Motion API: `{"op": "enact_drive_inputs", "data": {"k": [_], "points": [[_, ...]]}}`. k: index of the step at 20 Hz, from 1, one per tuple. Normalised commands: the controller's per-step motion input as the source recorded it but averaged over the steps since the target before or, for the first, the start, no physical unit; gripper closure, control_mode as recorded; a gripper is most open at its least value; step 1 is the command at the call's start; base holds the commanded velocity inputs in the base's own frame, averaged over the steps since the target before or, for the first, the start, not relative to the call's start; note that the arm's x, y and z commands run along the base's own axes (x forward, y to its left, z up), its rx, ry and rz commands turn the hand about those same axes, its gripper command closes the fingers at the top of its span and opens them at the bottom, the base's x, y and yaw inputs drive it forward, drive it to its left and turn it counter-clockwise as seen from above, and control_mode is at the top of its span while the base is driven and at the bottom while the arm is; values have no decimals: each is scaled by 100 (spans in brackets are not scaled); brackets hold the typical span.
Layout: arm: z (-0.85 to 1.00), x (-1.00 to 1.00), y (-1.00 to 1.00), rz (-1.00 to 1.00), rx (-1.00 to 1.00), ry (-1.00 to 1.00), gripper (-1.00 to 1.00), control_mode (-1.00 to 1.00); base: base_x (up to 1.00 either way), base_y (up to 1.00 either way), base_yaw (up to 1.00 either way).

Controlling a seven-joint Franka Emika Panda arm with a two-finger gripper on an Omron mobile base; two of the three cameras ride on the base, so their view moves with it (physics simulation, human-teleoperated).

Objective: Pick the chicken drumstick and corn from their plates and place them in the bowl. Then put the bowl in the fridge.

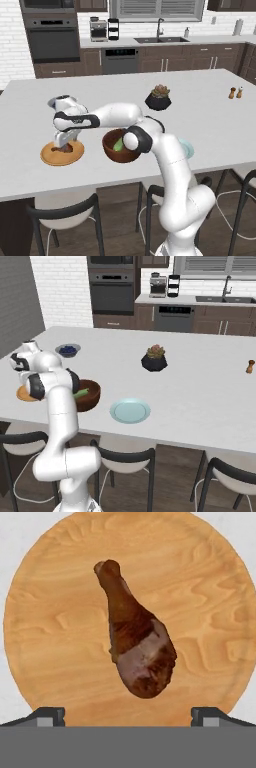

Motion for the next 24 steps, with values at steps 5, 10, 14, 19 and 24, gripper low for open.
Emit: {"op": "enact_drive_inputs", "data": {"k": [5,10,14,19,24], "points": [[-35,-2,0,0,0,-13,-100,-100,0,0,0],[-15,0,-22,0,0,-21,-100,-100,0,0,0],[-18,2,-13,0,6,-12,-100,-100,0,0,0],[-14,5,-2,0,12,-1,-100,-100,0,0,0],[-13,0,0,0,15,0,-100,-100,0,0,0]]}}
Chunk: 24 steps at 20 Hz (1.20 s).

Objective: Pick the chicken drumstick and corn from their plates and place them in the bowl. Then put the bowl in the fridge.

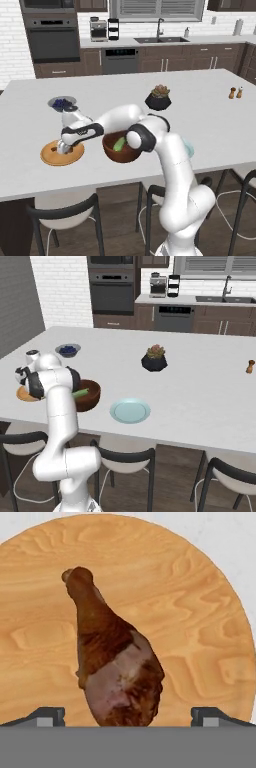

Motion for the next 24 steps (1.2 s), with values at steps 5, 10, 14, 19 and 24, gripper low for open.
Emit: {"op": "enact_drive_inputs", "data": {"k": [5,10,14,19,24], "points": [[-2,14,0,0,11,0,-100,-100,0,0,0],[-2,16,8,0,7,0,-100,-100,0,0,0],[-1,32,28,0,5,6,-100,-100,0,0,0],[-9,5,37,0,4,12,-100,-100,0,0,0],[-27,12,32,1,0,18,100,-100,0,0,0]]}}
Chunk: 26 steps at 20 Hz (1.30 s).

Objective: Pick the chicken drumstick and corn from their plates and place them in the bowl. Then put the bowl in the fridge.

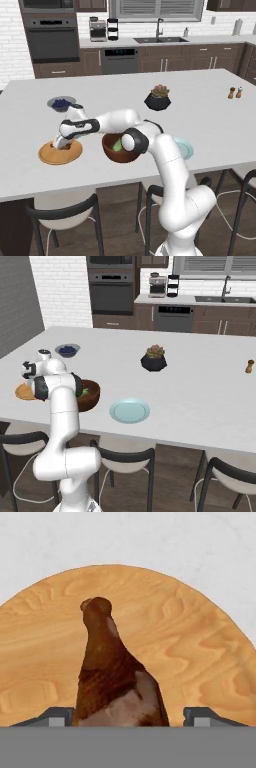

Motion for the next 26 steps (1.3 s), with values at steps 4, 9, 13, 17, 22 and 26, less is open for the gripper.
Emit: {"op": "enact_drive_inputs", "data": {"k": [4,9,13,17,22,26], "points": [[-55,-16,1,3,-1,6,100,-100,0,0,0],[-19,-26,-9,1,-1,0,100,-100,0,0,0],[41,-69,-44,0,0,-5,100,-100,0,0,0],[38,-83,-80,0,0,-8,100,-100,0,0,0],[7,-72,-100,0,0,-10,100,-100,0,0,0],[2,-56,-100,0,0,-6,100,-100,0,0,0]]}}
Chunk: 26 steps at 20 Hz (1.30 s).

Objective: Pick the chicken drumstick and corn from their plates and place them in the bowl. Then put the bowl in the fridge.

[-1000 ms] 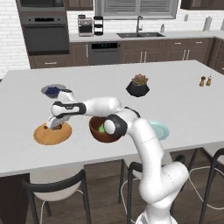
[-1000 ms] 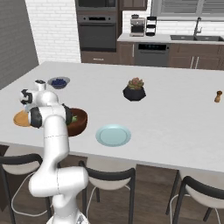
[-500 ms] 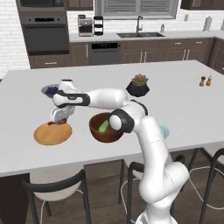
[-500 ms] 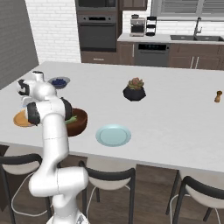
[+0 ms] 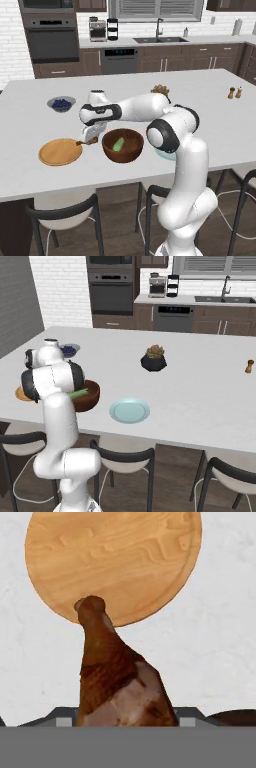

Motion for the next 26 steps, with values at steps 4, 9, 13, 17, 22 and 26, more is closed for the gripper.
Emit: {"op": "enact_drive_inputs", "data": {"k": [4,9,13,17,22,26], "points": [[35,-15,-100,-3,-1,-2,100,-100,0,0,0],[48,-9,-84,-4,0,0,100,-100,0,0,0],[23,0,-71,-4,0,0,100,-100,0,0,0],[-9,14,-56,-2,-4,0,100,-100,0,0,0],[-26,19,-27,0,-3,0,100,-100,0,0,0],[-41,7,-6,0,-1,0,100,-100,0,0,0]]}}
